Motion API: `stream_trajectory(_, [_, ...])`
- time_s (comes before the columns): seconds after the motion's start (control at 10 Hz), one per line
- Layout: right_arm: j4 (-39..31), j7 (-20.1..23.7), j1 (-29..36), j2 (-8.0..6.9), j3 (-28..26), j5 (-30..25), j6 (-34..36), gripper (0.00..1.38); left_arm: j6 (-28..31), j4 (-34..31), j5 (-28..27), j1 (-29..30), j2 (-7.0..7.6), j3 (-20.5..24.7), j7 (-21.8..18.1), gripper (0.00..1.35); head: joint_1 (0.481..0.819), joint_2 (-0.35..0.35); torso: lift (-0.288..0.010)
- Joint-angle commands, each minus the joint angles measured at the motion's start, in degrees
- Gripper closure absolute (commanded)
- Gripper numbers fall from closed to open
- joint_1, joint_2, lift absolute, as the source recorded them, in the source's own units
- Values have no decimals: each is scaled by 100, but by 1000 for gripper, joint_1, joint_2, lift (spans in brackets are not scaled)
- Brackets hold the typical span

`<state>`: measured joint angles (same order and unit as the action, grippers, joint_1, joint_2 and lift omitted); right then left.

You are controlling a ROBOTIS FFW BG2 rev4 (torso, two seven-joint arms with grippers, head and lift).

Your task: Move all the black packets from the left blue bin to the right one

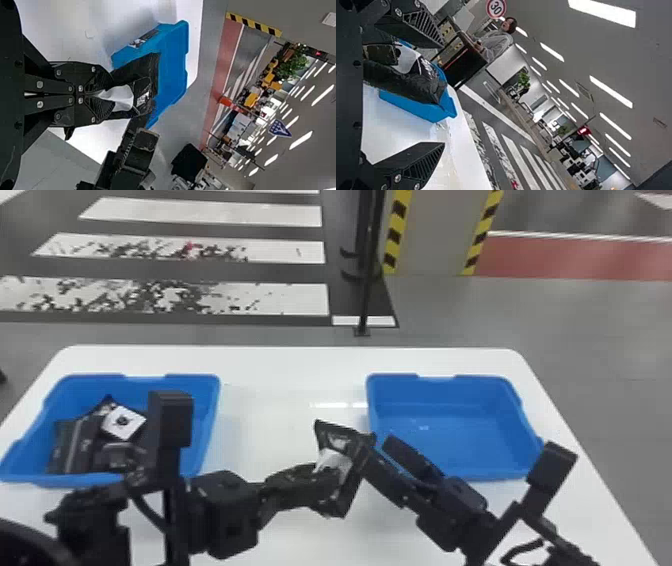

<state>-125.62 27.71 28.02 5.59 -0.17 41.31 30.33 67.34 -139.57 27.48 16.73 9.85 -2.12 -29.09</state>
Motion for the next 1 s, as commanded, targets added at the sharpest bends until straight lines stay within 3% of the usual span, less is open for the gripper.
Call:
stream_trajectory(0.0, [152,15,-117,39,108,153,131,156,16,0,74,-28,8,-74,0,1208,695,-60,-140])
stream_trajectory(0.1, [223,33,-187,56,154,245,131,208,58,28,120,-42,8,-119,0,1208,695,-52,-140])
stream_trajectory(0.2, [279,50,-229,56,165,245,131,561,72,42,143,-42,-1,-154,0,1208,695,-49,-140])
stream_trajectory(0.3, [321,42,-271,56,154,256,131,1004,86,56,154,-42,8,-154,0,1208,695,-50,-140])
stream_trajectory(0.4, [321,42,-271,56,154,233,131,1176,100,56,166,-42,-1,-154,0,1208,695,-53,-140])
stream_trajectory(0.5, [321,50,-257,56,165,199,131,1265,100,56,154,-42,-1,-154,0,1208,695,-56,-140])
stream_trajectory(0.8, [307,50,-286,56,177,153,18,1271,-68,70,234,28,-27,-108,26,1153,695,-57,-140])
stream_trajectory(0.9, [293,50,-286,56,177,153,-10,1271,-111,126,348,126,-71,-17,70,863,695,-57,-140])
